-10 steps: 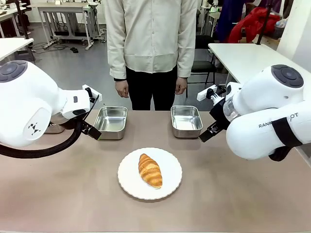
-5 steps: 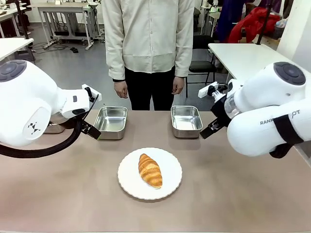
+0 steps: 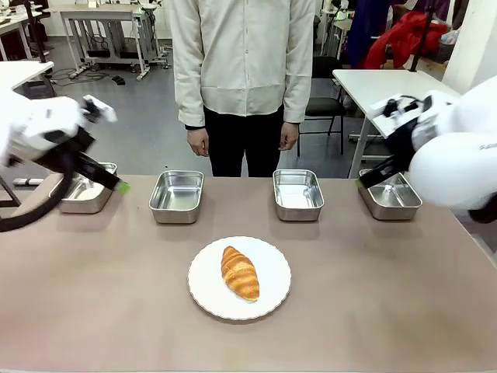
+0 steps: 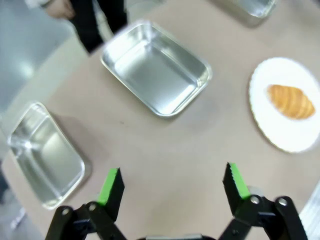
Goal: Place the bread in the container.
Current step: Place the Butter Roll into the Airtight Container indicated by the human.
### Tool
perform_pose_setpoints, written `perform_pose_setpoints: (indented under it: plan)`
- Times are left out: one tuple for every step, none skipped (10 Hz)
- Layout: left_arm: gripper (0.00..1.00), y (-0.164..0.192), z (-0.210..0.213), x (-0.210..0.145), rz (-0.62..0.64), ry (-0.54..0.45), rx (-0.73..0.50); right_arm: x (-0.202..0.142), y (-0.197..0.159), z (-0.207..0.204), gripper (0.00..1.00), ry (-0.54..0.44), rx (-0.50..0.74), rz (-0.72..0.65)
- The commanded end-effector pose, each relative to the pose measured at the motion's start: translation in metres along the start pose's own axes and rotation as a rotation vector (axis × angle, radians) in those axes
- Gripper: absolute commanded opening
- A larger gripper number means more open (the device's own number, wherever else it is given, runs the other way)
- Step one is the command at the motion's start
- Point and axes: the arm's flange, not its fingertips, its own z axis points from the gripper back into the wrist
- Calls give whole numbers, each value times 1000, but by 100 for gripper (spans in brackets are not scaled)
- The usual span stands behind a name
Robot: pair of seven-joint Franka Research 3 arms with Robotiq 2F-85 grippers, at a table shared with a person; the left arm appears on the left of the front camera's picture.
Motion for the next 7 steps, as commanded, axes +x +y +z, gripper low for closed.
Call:
perform_pose_setpoints:
  plan:
    - [100, 76, 23, -19, -101, -11, -196, -89, -10, 29, 100, -124, 79, 50]
    - [100, 102, 34, -34, -138, -36, -263, -110, -19, 35, 100, -167, 88, 56]
    - [100, 122, 44, -44, -172, -51, -299, -124, -26, 39, 100, -205, 93, 53]
    - [100, 133, 50, -51, -184, -56, -301, -133, -29, 41, 100, -238, 86, 50]
    - [100, 137, 51, -55, -154, -38, -255, -129, -25, 37, 100, -251, 99, 46]
    - [100, 112, 66, -61, -173, -97, -282, -41, -81, 26, 100, -156, 63, 33]
    - [100, 112, 66, -61, -173, -97, -282, -41, -81, 26, 100, -156, 63, 33]
